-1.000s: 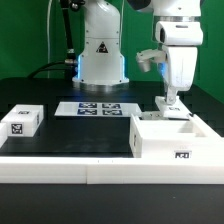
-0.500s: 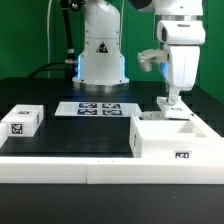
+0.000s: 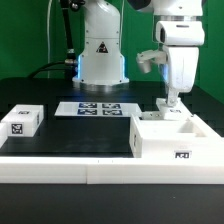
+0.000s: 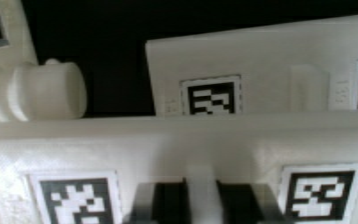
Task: Assemble cabinet
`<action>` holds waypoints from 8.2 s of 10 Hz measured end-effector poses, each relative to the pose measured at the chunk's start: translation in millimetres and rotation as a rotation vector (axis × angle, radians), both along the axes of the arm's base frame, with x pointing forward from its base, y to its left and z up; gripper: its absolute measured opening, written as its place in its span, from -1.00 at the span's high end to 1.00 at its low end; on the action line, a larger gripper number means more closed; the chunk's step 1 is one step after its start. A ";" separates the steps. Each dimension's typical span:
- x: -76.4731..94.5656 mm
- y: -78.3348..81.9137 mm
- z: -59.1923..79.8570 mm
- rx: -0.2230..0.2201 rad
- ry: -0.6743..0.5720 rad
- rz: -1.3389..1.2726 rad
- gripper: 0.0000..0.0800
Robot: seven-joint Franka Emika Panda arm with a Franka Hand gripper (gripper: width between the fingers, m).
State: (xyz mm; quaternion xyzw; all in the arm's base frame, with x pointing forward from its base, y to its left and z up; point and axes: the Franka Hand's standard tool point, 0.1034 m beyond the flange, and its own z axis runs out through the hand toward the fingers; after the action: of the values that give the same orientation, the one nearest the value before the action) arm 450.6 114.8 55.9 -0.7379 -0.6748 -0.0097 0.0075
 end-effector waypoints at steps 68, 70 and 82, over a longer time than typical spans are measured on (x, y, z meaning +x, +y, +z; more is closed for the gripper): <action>125.4 -9.2 2.3 0.014 -0.029 0.005 0.82; 125.2 -9.3 1.8 0.014 -0.028 0.004 0.29; 82.0 -12.9 37.2 -0.017 -0.035 -0.017 -0.99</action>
Offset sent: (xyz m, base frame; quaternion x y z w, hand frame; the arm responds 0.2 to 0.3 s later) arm 0.0055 0.0017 0.0105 0.0031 -0.0021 -0.0135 0.9999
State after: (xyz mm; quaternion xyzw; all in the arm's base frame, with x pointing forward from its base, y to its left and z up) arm 532.6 102.0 93.1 -0.7433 -0.6686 -0.0172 -0.0106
